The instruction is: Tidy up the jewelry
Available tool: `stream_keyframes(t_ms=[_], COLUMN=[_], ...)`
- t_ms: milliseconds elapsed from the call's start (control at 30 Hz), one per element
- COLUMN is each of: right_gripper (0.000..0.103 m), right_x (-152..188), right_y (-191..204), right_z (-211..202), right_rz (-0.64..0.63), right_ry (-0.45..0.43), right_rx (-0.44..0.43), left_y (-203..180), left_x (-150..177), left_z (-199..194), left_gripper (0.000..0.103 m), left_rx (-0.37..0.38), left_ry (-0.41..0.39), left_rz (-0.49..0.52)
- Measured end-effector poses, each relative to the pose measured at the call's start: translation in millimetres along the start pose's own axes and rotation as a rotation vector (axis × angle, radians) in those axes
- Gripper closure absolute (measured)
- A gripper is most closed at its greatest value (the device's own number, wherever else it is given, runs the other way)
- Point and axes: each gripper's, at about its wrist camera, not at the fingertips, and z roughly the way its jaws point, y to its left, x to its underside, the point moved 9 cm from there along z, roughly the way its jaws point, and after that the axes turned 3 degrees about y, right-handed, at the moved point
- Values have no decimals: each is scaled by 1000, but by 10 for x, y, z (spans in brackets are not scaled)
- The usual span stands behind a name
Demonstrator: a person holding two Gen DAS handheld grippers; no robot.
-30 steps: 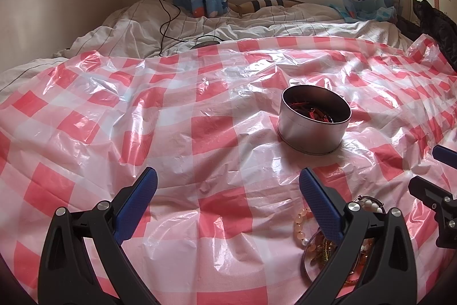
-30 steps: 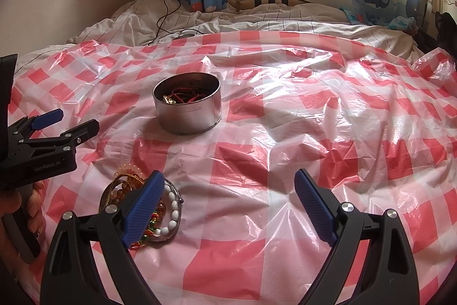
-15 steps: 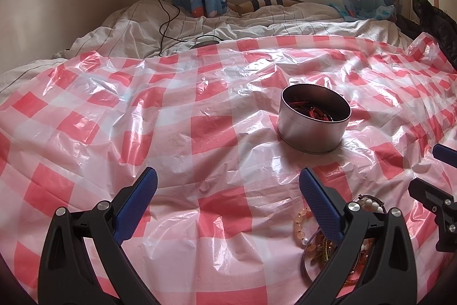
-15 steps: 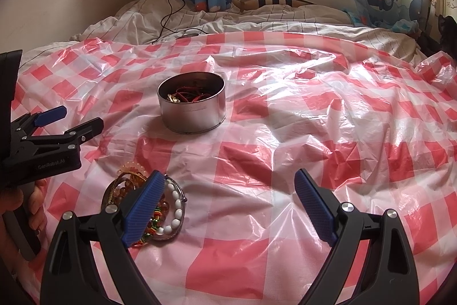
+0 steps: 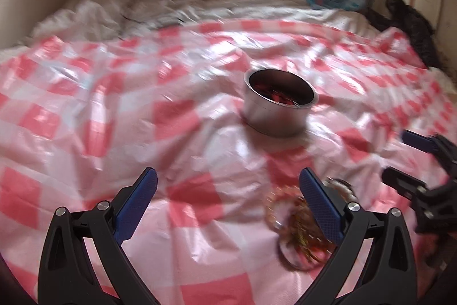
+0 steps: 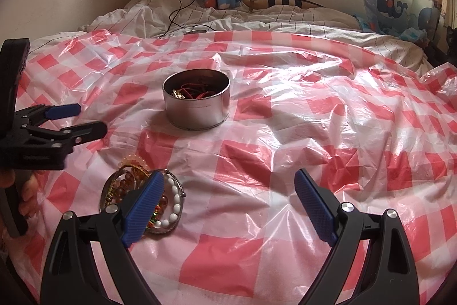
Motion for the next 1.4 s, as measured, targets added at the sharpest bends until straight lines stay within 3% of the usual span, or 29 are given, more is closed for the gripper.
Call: stream_keyframes(t_ms=[67, 200, 367, 533, 967, 1167, 1400], right_gripper=[14, 15, 23, 51, 96, 97, 97], right_x=[18, 46, 109, 201, 210, 125, -82], right_y=[-49, 72, 362, 542, 740, 696, 248], right_z=[22, 24, 33, 171, 340, 192, -2], right_rz=[5, -7, -89, -148, -170, -138, -13], right_ry=[14, 20, 26, 66, 107, 57, -11], right_rx=[6, -69, -132, -152, -246, -273, -245], left_y=[39, 42, -372, -638, -462, -486, -628], left_x=[49, 103, 185, 357, 297, 328, 430], left_z=[12, -2, -74, -15, -88, -61, 59], left_gripper=[7, 7, 7, 7, 7, 7, 8], left_rx=[52, 57, 192, 212, 210, 217, 269], left_ry=[40, 54, 42, 93, 94, 112, 148], left_rz=[0, 50, 196, 325, 282, 296, 310])
